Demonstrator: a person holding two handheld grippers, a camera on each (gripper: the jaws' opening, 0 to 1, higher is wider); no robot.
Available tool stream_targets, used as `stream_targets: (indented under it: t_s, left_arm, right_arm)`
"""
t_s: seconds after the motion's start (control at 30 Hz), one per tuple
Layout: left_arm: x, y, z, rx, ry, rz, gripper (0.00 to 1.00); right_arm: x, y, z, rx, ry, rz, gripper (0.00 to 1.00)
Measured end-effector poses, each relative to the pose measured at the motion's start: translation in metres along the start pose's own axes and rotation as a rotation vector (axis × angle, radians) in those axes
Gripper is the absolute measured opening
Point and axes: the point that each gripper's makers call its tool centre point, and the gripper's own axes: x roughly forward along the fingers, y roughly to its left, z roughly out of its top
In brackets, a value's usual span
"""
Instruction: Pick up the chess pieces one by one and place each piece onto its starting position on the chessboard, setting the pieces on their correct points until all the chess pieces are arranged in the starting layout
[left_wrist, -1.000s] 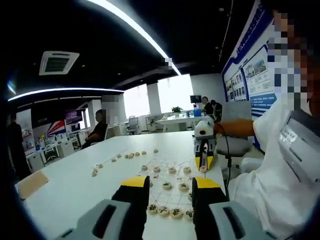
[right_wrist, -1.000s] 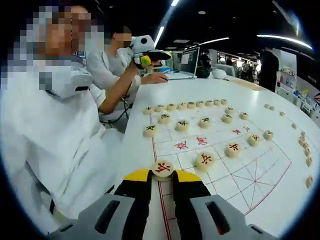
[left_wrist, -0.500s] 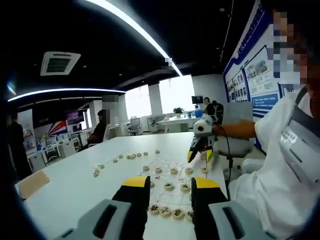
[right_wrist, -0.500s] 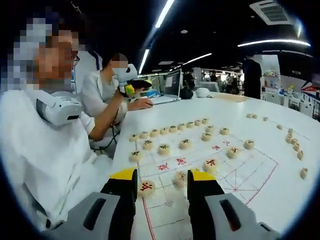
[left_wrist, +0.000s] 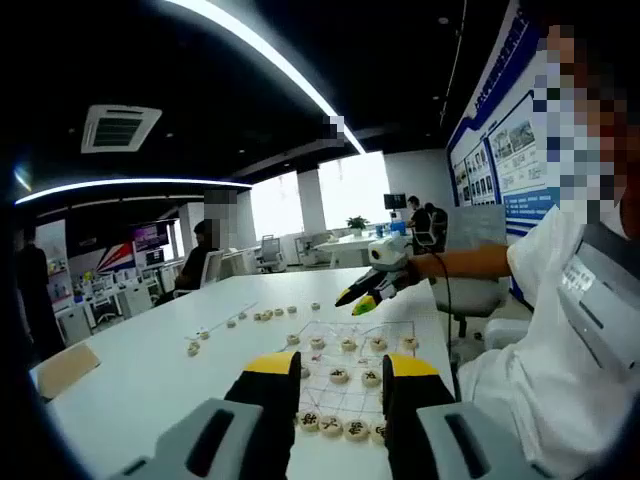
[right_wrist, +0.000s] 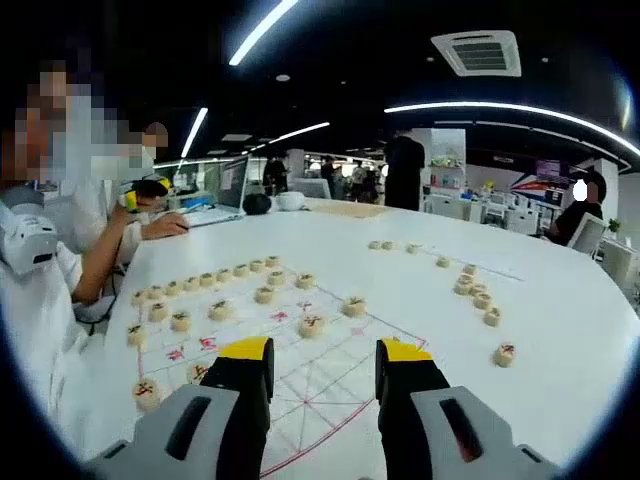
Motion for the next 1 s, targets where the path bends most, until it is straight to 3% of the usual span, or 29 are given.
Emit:
stream_targets:
  t_s: [0.33,0.6,0.9,0.93,1.0]
  left_arm:
    - [-0.004,0.008,-0.001,-0.017,-0.006,0.031,0.33]
    - [-0.004,0.008,-0.003,-0.011,0.004,0.041,0.34]
    - [-0.007,0.014,-0.006,0.001,0.019,0.065,0.34]
    - [-0.007,0.014,-0.006,0.000,0.017,0.066,0.34]
    - [-0.007,0.015,-0.006,0.002,0.018,0.068,0.34]
  right_arm:
    - [0.042,-0.049,0.008,0.072,0.071,-0.150,0.40]
    - [0.093,-0.094,0.006,0.108,0.130,-0.263,0.38]
    - [0.134,-0.146,-0.020,0.141,0.216,-0.421,0.35]
    - [0.140,-0.155,-0.017,0.175,0.176,-0.441,0.35]
    - [0.142,-0.163,-0.019,0.186,0.191,-0.462,0.34]
